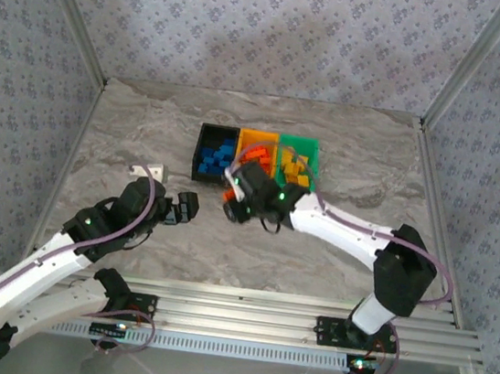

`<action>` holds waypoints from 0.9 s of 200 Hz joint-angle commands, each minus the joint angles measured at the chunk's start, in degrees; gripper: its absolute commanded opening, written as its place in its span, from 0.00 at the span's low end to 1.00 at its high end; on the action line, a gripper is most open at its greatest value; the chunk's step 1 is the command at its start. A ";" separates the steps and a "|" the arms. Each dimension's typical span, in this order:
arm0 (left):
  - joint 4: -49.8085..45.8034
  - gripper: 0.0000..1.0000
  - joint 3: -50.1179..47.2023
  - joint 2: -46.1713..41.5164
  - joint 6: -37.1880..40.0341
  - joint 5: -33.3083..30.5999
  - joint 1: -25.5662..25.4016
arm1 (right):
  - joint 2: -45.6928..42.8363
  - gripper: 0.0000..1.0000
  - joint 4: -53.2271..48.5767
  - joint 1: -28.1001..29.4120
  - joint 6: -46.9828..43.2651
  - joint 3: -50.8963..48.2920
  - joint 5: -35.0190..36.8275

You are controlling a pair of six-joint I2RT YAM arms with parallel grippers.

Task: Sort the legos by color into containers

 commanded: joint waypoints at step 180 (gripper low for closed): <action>3.79 1.00 0.02 -0.37 1.48 -2.04 0.50 | 9.54 0.83 3.78 -14.08 16.99 15.33 13.40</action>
